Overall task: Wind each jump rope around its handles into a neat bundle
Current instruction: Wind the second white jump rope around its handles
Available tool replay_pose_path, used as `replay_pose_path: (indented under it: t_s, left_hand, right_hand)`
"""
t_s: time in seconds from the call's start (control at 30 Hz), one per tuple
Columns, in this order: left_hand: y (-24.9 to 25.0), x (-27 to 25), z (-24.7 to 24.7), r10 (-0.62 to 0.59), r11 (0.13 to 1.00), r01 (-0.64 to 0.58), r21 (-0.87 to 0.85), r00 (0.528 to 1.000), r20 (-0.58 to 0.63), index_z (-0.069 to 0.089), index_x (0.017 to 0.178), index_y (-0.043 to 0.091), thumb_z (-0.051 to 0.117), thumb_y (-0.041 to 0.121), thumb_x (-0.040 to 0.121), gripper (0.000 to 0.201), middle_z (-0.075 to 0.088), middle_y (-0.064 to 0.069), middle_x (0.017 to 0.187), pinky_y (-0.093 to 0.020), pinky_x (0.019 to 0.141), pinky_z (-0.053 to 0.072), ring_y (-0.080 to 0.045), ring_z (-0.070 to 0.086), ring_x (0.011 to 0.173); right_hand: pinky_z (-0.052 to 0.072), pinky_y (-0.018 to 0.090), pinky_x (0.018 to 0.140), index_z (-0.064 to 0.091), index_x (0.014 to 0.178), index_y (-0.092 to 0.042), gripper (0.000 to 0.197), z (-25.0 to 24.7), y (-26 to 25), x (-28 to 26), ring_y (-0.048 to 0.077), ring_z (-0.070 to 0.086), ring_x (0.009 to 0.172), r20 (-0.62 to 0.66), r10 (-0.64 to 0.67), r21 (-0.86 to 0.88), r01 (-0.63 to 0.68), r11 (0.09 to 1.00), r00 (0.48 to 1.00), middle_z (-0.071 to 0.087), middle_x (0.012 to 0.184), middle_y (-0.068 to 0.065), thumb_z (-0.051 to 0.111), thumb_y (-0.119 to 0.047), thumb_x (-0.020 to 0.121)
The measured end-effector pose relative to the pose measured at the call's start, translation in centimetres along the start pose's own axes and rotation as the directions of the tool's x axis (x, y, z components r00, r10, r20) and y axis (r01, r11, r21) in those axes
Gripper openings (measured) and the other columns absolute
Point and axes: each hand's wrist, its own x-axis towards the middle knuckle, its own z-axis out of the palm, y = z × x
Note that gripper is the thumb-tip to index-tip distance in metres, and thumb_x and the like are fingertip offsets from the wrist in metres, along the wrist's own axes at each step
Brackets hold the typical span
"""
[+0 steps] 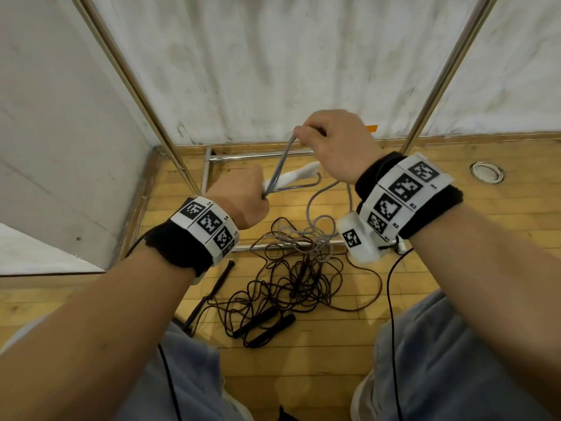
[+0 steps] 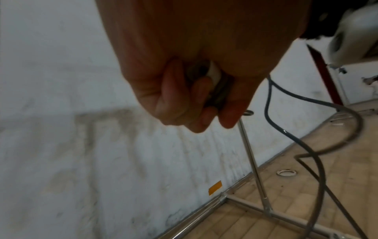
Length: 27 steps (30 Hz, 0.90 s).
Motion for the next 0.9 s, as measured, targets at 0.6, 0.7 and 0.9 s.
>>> replay_pose_path:
  t_s: [0.6, 0.7, 0.9]
  left_hand:
    - [1.3, -2.8, -5.0, 0.028, 0.570, -0.210, -0.795, 0.971, -0.237, 0.039, 0.088, 0.018, 0.061, 0.026, 0.070, 0.030, 0.043, -0.005, 0.071, -0.033, 0.050, 0.032, -0.019, 0.038, 0.056]
    - [0.8, -2.4, -5.3, -0.076, 0.517, -0.158, -0.842, 0.971, -0.229, 0.036, 0.083, 0.026, 0.059, 0.028, 0.065, 0.029, 0.045, -0.004, 0.068, -0.032, 0.048, 0.030, -0.017, 0.037, 0.050]
    - [0.0, -1.5, -4.8, -0.150, 0.469, -0.108, -0.876, 0.968, -0.200, 0.040, 0.084, 0.033, 0.060, 0.024, 0.070, 0.027, 0.053, -0.003, 0.066, -0.028, 0.044, 0.035, -0.017, 0.042, 0.048]
  right_hand:
    - [0.033, 0.025, 0.046, 0.066, 0.068, -0.023, 0.038, 2.9, 2.3, -0.5, 0.008, 0.035, 0.044, 0.264, 0.205, 0.362, -0.293, 0.885, 0.943, 0.043, 0.047, -0.012, 0.052, -0.051, 0.089]
    - [0.033, 0.024, 0.049, 0.059, 0.061, -0.021, 0.049, 4.2, 1.2, -1.1, 0.007, 0.035, 0.042, 0.329, 0.207, 0.316, -0.314, 0.895, 0.921, 0.043, 0.048, -0.010, 0.045, -0.057, 0.091]
    - [0.027, 0.025, 0.053, 0.041, 0.058, -0.014, 0.052, 5.1, -1.0, -1.9, 0.007, 0.031, 0.040, 0.279, 0.164, 0.317, -0.252, 0.914, 0.946, 0.036, 0.047, -0.008, 0.032, -0.043, 0.100]
